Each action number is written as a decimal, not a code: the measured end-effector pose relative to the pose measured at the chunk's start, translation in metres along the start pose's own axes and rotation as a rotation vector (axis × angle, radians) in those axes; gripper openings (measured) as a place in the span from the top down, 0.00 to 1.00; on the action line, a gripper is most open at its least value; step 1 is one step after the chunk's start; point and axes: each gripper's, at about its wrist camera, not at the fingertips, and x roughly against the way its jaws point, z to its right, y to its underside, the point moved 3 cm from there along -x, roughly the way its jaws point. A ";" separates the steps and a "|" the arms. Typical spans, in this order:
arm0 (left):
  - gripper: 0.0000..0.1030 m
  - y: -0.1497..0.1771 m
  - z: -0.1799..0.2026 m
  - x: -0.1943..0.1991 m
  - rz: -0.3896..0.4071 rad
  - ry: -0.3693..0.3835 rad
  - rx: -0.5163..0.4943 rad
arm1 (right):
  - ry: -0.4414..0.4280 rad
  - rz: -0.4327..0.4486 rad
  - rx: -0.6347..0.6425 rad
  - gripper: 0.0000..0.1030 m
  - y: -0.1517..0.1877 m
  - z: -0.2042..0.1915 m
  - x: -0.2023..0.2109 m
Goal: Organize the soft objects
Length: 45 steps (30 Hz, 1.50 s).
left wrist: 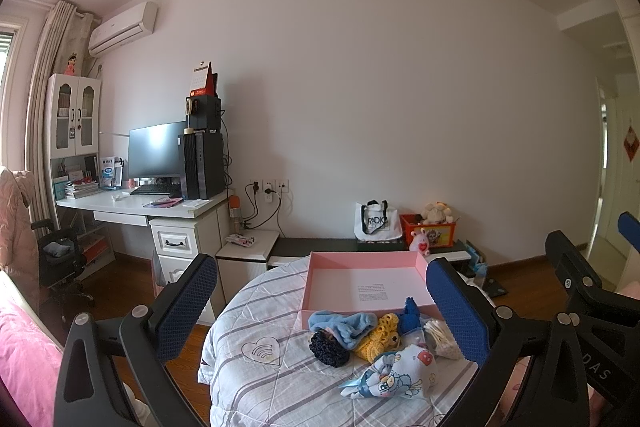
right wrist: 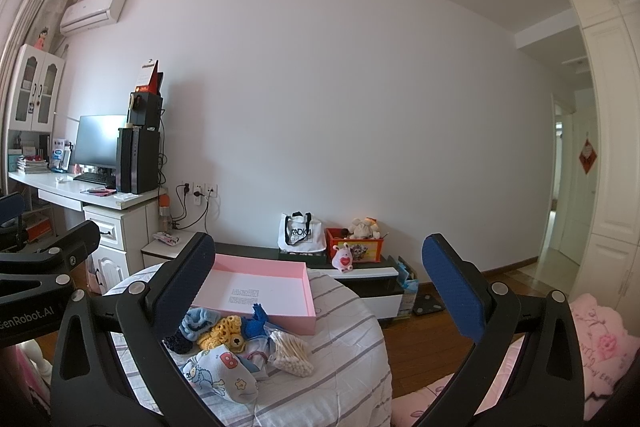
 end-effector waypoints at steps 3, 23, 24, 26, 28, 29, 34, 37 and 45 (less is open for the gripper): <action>0.00 0.000 0.000 0.000 -0.001 -0.001 -0.001 | -0.001 -0.001 0.000 0.00 0.000 0.000 0.000; 0.00 0.005 -0.004 -0.005 -0.035 -0.006 0.002 | -0.014 -0.030 0.008 0.00 0.006 -0.007 -0.001; 0.00 0.006 -0.005 -0.007 -0.043 -0.008 0.001 | -0.017 -0.038 0.009 0.00 0.007 -0.008 -0.002; 0.00 0.008 -0.006 -0.010 -0.063 -0.012 0.000 | -0.026 -0.056 0.009 0.00 0.011 -0.011 -0.005; 0.00 0.011 -0.007 -0.015 -0.088 -0.017 -0.002 | -0.039 -0.078 0.010 0.00 0.015 -0.013 -0.008; 0.00 0.013 -0.008 -0.018 -0.103 -0.019 -0.003 | -0.044 -0.090 0.012 0.00 0.018 -0.015 -0.010; 0.00 0.018 -0.010 -0.035 -0.174 -0.028 -0.005 | -0.061 -0.162 0.021 0.00 0.031 -0.023 -0.027; 0.00 0.022 -0.014 -0.047 -0.221 -0.037 -0.003 | -0.080 -0.212 0.023 0.00 0.041 -0.028 -0.040; 0.00 0.032 -0.029 -0.083 -0.368 -0.064 0.000 | -0.139 -0.388 0.035 0.00 0.080 -0.046 -0.082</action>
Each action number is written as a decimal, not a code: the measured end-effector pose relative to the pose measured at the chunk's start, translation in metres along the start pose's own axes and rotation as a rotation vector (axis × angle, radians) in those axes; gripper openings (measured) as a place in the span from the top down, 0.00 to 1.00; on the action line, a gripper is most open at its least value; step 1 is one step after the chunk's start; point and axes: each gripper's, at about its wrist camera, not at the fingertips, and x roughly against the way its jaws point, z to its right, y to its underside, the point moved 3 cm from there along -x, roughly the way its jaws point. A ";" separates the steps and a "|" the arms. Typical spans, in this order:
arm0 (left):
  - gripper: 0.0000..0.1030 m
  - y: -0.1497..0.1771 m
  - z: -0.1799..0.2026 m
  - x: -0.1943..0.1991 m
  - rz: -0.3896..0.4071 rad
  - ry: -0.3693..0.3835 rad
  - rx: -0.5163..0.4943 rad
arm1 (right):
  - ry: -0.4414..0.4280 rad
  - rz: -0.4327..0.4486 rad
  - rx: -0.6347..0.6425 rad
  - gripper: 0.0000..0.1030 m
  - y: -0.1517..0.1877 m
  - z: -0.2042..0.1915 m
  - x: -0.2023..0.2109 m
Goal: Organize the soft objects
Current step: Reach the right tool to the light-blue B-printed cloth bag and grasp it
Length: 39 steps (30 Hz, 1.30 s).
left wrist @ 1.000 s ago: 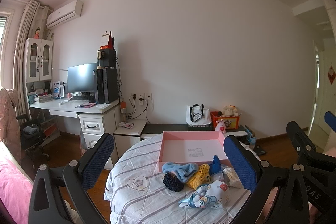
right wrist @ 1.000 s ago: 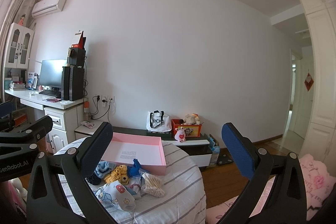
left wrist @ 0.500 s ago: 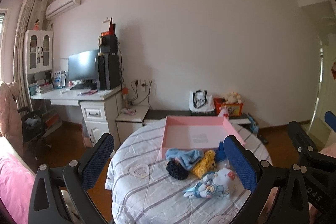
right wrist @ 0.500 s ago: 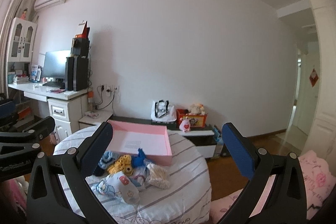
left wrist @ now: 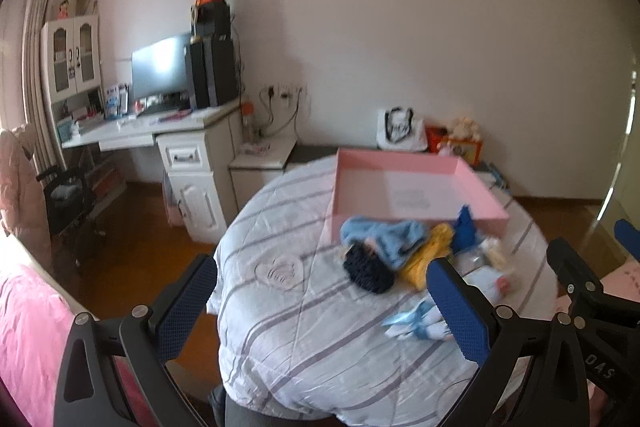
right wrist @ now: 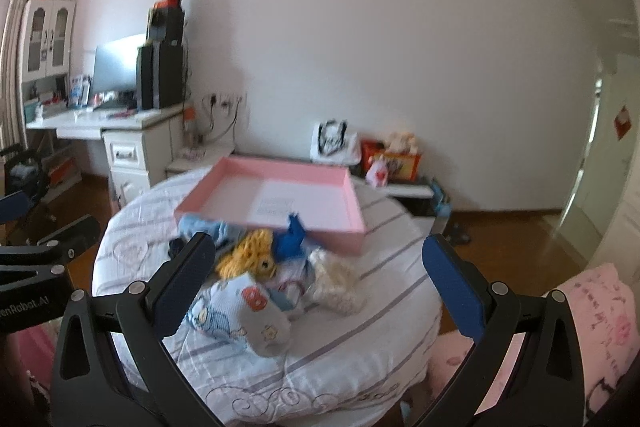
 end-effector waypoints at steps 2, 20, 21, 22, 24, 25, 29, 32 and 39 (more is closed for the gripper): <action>0.00 0.000 -0.005 -0.011 -0.041 -0.010 0.004 | -0.016 -0.039 0.008 0.00 0.006 -0.005 -0.011; 0.00 0.001 -0.044 -0.098 -0.232 -0.004 0.058 | -0.091 -0.342 0.045 0.00 0.051 -0.057 -0.102; 0.00 0.002 -0.044 -0.101 -0.238 0.000 0.057 | -0.094 -0.347 0.044 0.00 0.052 -0.058 -0.105; 0.00 0.003 -0.045 -0.104 -0.244 0.004 0.056 | -0.093 -0.352 0.046 0.00 0.052 -0.060 -0.108; 0.00 0.005 -0.047 -0.110 -0.252 0.012 0.055 | -0.084 -0.359 0.052 0.00 0.054 -0.062 -0.113; 0.00 0.006 -0.047 -0.114 -0.253 0.014 0.056 | -0.083 -0.362 0.049 0.00 0.055 -0.062 -0.115; 0.00 0.008 -0.050 -0.121 -0.256 0.021 0.063 | -0.140 -0.374 0.013 0.14 0.056 -0.061 -0.117; 0.00 0.008 -0.050 -0.122 -0.257 0.023 0.067 | -0.165 -0.374 0.017 0.27 0.056 -0.061 -0.115; 0.00 0.007 -0.039 -0.112 -0.241 0.036 0.049 | -0.201 -0.358 -0.006 0.37 0.050 -0.052 -0.101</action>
